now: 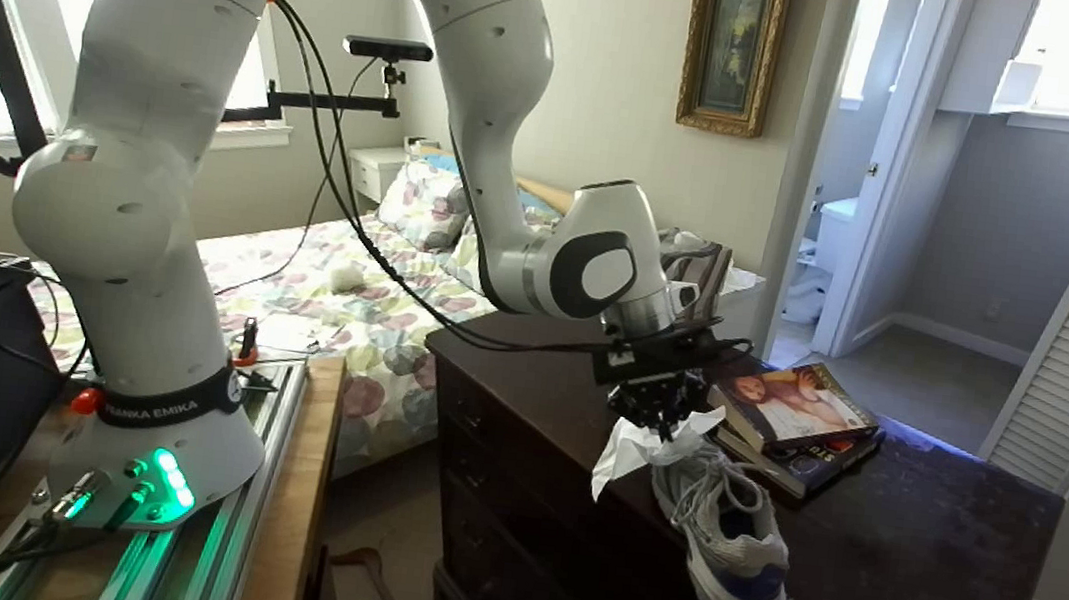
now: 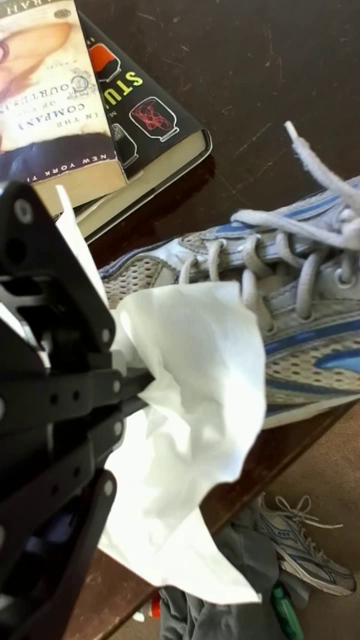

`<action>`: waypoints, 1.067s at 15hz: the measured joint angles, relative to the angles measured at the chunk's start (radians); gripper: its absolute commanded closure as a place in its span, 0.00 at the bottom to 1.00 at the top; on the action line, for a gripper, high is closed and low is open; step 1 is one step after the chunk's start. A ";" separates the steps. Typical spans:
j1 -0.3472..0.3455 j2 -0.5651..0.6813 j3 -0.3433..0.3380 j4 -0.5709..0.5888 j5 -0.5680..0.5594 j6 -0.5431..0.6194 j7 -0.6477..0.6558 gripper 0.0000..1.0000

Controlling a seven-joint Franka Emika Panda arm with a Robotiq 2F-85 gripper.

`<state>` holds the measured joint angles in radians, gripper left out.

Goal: Put objects in order and clean up

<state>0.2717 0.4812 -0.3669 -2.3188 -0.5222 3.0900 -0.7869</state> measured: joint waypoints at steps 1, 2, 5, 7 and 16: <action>0.000 0.000 0.000 0.000 0.001 -0.003 0.000 1.00; 0.000 0.000 -0.001 0.000 0.002 -0.004 0.001 1.00; -0.001 0.000 -0.003 0.000 0.003 -0.008 0.003 1.00; -0.032 -0.004 0.037 0.001 -0.007 -0.006 0.000 1.00; -0.320 -0.056 0.394 -0.025 0.016 -0.028 -0.044 0.95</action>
<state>-0.0483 0.4254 0.0271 -2.3437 -0.5064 3.0622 -0.8313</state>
